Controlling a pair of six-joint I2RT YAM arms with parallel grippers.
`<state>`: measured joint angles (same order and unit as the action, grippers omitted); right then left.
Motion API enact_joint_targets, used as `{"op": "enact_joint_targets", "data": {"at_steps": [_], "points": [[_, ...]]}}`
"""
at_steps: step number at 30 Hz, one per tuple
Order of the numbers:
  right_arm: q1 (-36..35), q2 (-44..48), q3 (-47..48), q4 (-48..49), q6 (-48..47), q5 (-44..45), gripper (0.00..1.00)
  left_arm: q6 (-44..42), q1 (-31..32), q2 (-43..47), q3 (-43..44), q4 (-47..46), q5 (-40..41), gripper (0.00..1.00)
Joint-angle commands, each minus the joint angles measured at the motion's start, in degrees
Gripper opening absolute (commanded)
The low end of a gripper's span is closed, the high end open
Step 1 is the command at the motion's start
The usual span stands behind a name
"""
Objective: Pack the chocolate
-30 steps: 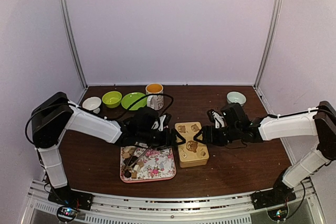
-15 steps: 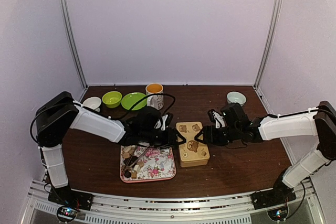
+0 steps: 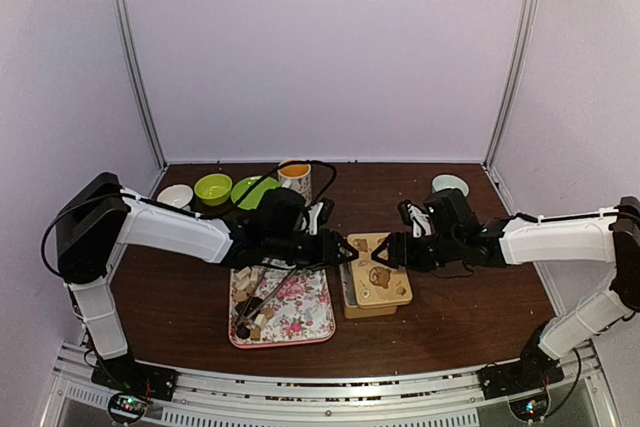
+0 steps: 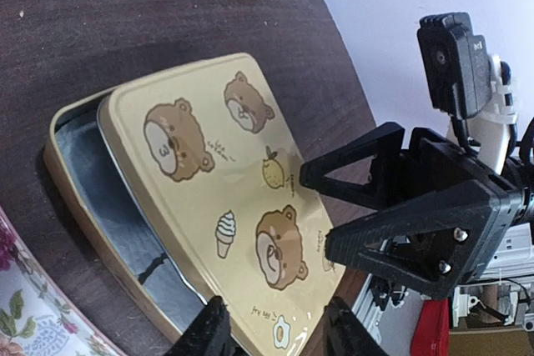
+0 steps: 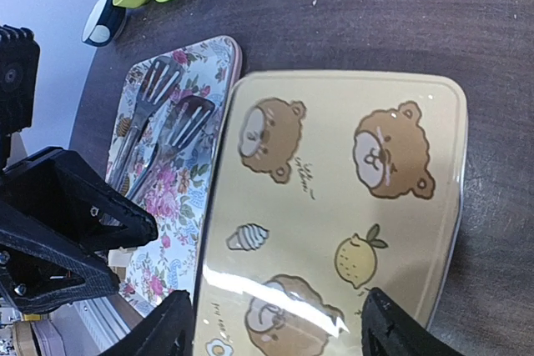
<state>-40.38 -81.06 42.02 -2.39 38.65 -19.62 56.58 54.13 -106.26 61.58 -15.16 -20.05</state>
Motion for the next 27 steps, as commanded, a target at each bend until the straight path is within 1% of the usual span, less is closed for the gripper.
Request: {"op": "enact_joint_targets", "data": {"at_steps": [1, 5, 12, 15, 18, 23, 25, 27], "points": [[-0.4, 1.9, 1.4, -1.0, -1.3, 0.2, 0.69, -1.2, 0.4, 2.0, 1.5, -1.8, -0.8, 0.39], [-0.4, 1.7, 1.5, -1.6, -1.9, 0.8, 0.69, -1.4, 0.4, 1.3, 2.0, -1.2, -0.6, 0.39], [-0.3, 5.1, 3.5, -9.1, -5.7, 7.1, 0.71, -3.1, 0.5, 1.1, 1.9, 2.1, 1.1, 0.4], [-0.2, 6.0, 3.6, -11.1, -7.0, 9.6, 0.72, -4.5, 1.0, 0.4, 3.4, 4.6, 1.7, 0.4], [0.3, 5.9, 3.7, -13.9, -7.5, 12.3, 0.75, -5.6, 1.4, -0.2, 5.0, 7.1, 2.5, 0.41], [2.1, 4.6, 1.7, -15.3, -7.3, 13.9, 0.76, -6.0, 1.5, -0.4, 5.3, 7.4, 2.7, 0.41], [2.7, 4.3, 0.7, -15.7, -7.2, 13.8, 0.78, -6.3, 1.5, -0.5, 5.5, 7.9, 2.6, 0.41], [2.9, 4.4, -0.1, -16.0, -7.3, 13.7, 0.83, -6.5, 1.5, -0.4, 5.3, 8.0, 2.5, 0.41]]}}
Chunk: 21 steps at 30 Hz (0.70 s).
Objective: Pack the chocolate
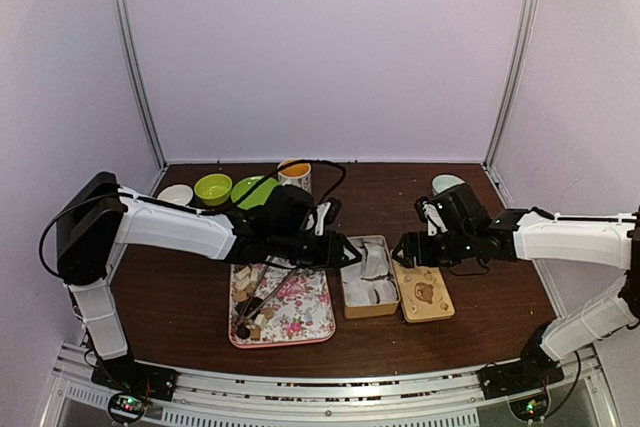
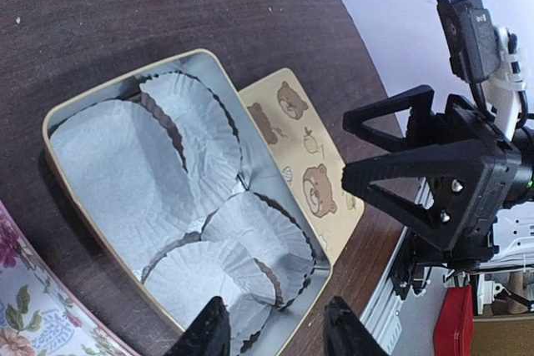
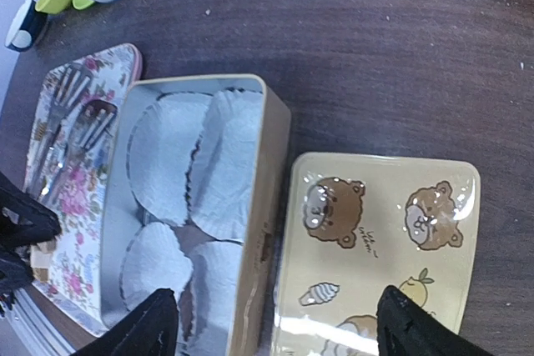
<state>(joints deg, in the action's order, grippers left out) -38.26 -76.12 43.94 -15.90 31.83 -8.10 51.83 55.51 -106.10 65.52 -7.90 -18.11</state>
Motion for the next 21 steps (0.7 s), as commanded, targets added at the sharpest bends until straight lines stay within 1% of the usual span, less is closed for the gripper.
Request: {"op": "enact_joint_targets", "data": {"at_steps": [1, 5, 9, 13, 16, 19, 21], "points": [[0.8, -0.5, -2.2, -3.1, -0.6, 2.7, 0.85, -1.7, 0.1, -0.6, 1.3, 0.8, 0.6, 0.41], [1.1, 0.4, -2.1, -6.6, -1.3, 7.1, 0.93, -1.9, 0.1, -0.6, 1.2, 0.8, 0.5, 0.41], [2.9, 1.8, -2.7, -9.6, -2.6, 9.2, 0.99, -2.6, 0.1, 0.1, 1.3, 1.9, 0.9, 0.41], [3.1, 2.9, -3.1, -12.3, -3.9, 11.1, 1.0, -4.9, 0.1, 2.5, 1.2, 6.1, 3.6, 0.42], [3.1, 4.3, -3.6, -11.0, -4.7, 8.5, 1.0, -7.6, 0.1, 5.9, 2.0, 12.4, 8.4, 0.47], [3.0, 5.4, -3.3, -9.4, -5.1, 4.6, 0.96, -10.8, 0.1, 9.5, 3.2, 20.8, 13.2, 0.55], [2.8, 5.5, -2.5, -8.4, -5.2, 2.4, 0.94, -13.0, 0.1, 11.6, 4.0, 26.2, 16.1, 0.62]]}}
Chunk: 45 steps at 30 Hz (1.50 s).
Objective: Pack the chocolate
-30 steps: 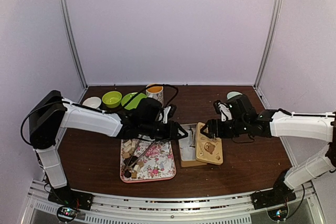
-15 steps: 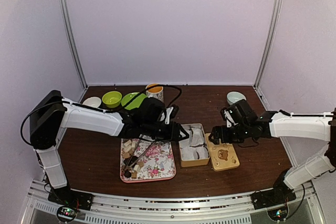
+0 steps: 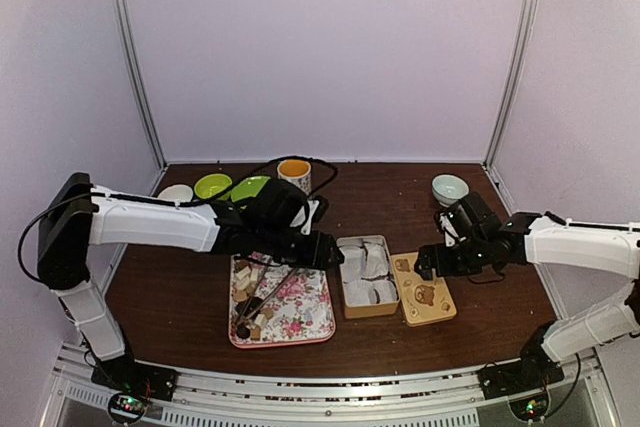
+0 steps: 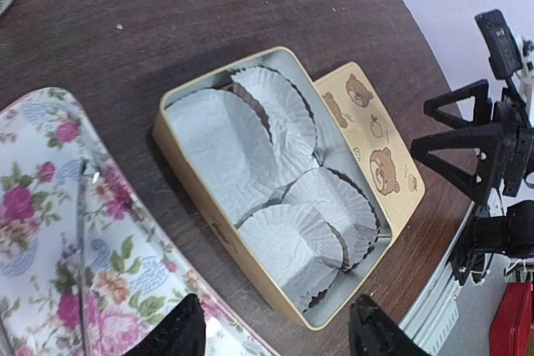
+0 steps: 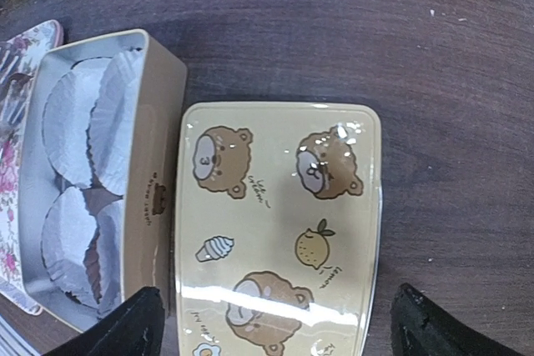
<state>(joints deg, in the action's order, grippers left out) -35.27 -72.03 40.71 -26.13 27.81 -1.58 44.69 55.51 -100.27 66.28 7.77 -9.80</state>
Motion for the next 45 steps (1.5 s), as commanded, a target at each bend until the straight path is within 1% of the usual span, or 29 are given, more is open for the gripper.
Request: {"op": "enact_joint_targets", "data": {"at_steps": [1, 2, 3, 4, 5, 7, 10, 15, 18, 21, 24, 26, 29, 33, 40, 45], "points": [[-0.4, 1.3, 1.4, 2.0, -1.3, -4.7, 0.94, -7.2, 0.1, 6.7, 3.3, 13.6, 9.1, 0.7], [-0.6, 1.2, 2.0, 2.1, -1.5, -5.0, 0.94, -8.5, 0.1, 7.6, 3.1, 15.4, 9.6, 0.75], [-0.8, 1.2, 2.5, 2.1, -1.8, -4.9, 0.94, -10.1, 0.1, 8.9, 2.6, 16.4, 9.8, 0.91], [-1.0, 1.2, 3.0, 2.3, -1.9, -4.7, 0.94, -10.8, 0.1, 9.9, 1.7, 17.3, 10.7, 0.97], [-1.1, 1.2, 3.3, 2.5, -1.9, -4.5, 0.94, -11.3, 0.1, 11.1, 0.8, 18.1, 11.9, 0.98], [-1.3, 1.6, 3.5, 3.7, -2.0, -4.1, 0.95, -12.1, 0.1, 12.9, -1.2, 18.7, 14.1, 0.98], [-1.2, 3.3, 2.6, 5.9, -1.5, -0.4, 0.97, -13.4, 0.1, 14.0, -2.8, 20.0, 17.3, 0.98], [-1.2, 10.5, 0.2, 9.3, -3.2, 4.7, 0.97, -15.8, 0.0, 13.4, -3.7, 22.3, 20.4, 0.98], [-1.2, 15.4, -1.3, 12.0, -5.8, 6.6, 0.98, -16.4, -0.2, 12.4, -4.6, 21.9, 20.0, 0.98], [-1.2, 18.9, -3.2, 14.7, -7.5, 10.3, 1.0, -16.2, -0.7, 10.6, -5.2, 21.2, 19.2, 0.98], [-1.2, 22.0, -7.0, 19.2, -9.8, 13.0, 1.0, -16.7, -1.0, 9.1, -6.0, 19.1, 19.0, 0.98], [-1.2, 23.2, -9.2, 21.4, -11.8, 14.8, 1.0, -17.3, -1.9, 8.4, -6.7, 17.7, 18.9, 0.98], [-1.2, 24.2, -9.5, 20.0, -16.7, 14.7, 1.0, -17.4, -3.4, 7.8, -7.3, 16.3, 17.9, 0.98], [-1.2, 25.9, -11.6, 22.0, -19.4, 16.4, 1.0, -17.7, -4.1, 6.9, -7.5, 15.9, 17.7, 0.98], [-1.1, 29.3, -14.5, 25.4, -20.5, 18.2, 1.0, -17.5, -4.2, 4.3, -8.0, 13.7, 15.3, 0.98], [-0.8, 30.7, -16.6, 28.1, -21.7, 20.2, 1.0, -17.1, -4.2, 3.1, -8.3, 13.2, 16.5, 0.98]]}}
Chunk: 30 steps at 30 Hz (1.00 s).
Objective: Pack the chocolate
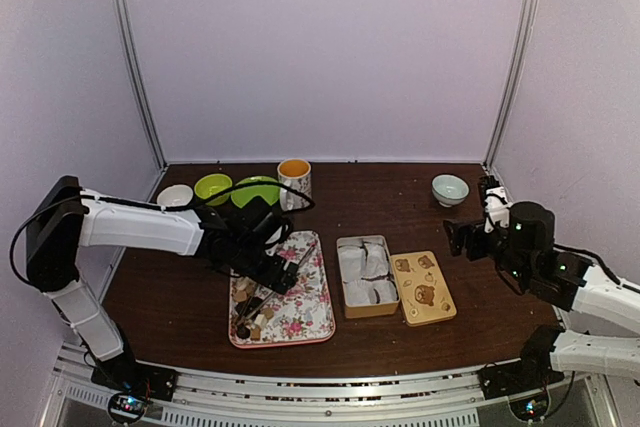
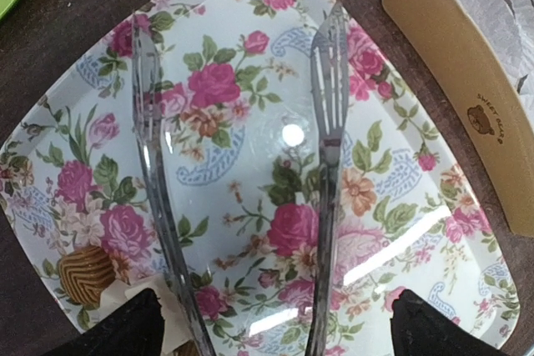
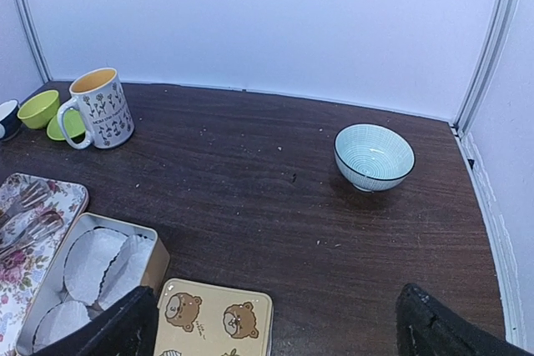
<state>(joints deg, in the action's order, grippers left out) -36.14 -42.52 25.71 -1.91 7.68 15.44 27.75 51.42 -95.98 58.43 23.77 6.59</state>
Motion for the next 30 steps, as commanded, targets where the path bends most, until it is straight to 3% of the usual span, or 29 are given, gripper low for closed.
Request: {"op": "enact_joint_targets", "data": {"at_steps": [1, 8, 19, 30], "points": [[0.2, 1.2, -2.0, 4.3, -1.3, 3.8, 1.0, -0.1, -0.2, -1.5, -0.4, -2.8, 0.3, 0.97], [0.2, 2.4, -6.1, 8.5, 1.2, 4.6, 1.0, 0.1, -0.2, -2.7, -0.9, -3.3, 1.4, 0.92], [0.2, 8.0, -10.4, 11.2, -0.3, 3.8, 1.0, 1.0, -0.1, -3.3, -1.4, -3.4, 5.0, 0.75], [0.2, 10.1, -11.3, 11.3, -0.4, 2.8, 0.99, 1.5, 1.1, -2.5, -3.4, -5.9, 6.6, 0.8]]}}
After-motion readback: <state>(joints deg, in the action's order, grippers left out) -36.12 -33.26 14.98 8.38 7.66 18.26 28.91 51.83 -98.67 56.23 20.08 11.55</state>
